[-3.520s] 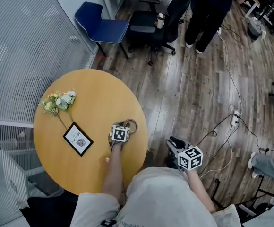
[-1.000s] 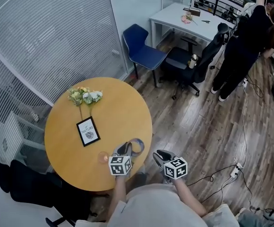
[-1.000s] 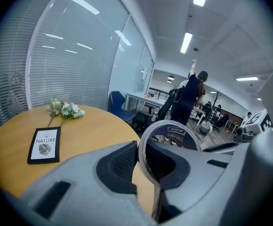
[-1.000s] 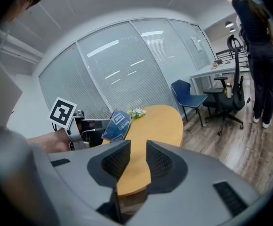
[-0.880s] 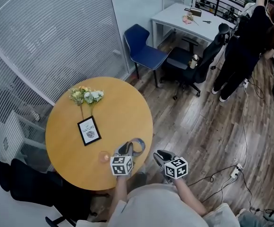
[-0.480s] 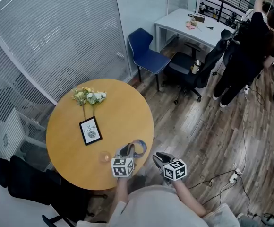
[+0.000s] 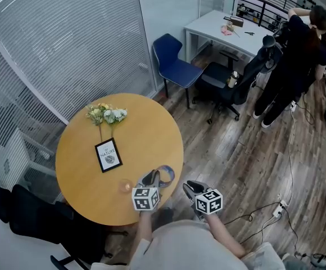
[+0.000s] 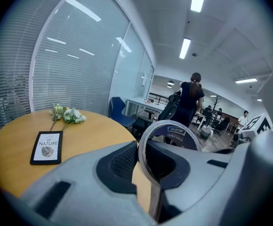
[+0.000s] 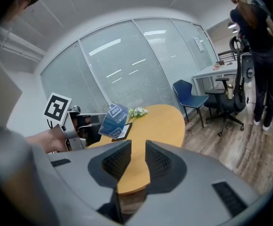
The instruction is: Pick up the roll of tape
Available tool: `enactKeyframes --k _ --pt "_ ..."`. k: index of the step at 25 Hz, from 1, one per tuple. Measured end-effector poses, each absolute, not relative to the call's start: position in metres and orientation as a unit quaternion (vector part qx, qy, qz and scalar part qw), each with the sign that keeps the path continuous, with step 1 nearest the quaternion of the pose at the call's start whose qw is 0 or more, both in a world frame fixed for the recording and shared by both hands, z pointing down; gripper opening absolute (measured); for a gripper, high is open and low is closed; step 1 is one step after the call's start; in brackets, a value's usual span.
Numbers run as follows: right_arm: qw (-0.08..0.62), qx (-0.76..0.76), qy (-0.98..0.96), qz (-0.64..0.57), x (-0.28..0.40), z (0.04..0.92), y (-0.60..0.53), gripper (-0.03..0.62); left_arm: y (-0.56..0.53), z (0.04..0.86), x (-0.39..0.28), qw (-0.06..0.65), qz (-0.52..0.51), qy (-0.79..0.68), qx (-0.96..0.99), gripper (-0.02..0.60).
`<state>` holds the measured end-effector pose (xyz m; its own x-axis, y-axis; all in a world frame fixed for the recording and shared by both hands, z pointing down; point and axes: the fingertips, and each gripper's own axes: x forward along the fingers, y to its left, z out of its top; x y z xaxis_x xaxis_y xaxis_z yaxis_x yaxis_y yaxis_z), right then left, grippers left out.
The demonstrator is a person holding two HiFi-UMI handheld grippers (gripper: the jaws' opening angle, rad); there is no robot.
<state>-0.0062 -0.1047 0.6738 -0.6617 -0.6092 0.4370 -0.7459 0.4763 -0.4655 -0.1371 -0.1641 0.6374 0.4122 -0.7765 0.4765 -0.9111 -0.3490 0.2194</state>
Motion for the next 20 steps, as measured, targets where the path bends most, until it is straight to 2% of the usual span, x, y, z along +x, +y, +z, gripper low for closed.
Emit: enactKeyframes --k 20 --pt "0.107 0.384 -0.859 0.321 -0.022 0.674 -0.101 0.055 -0.157 0.627 -0.145 0.209 0.138 -0.528 0.812 0.058"
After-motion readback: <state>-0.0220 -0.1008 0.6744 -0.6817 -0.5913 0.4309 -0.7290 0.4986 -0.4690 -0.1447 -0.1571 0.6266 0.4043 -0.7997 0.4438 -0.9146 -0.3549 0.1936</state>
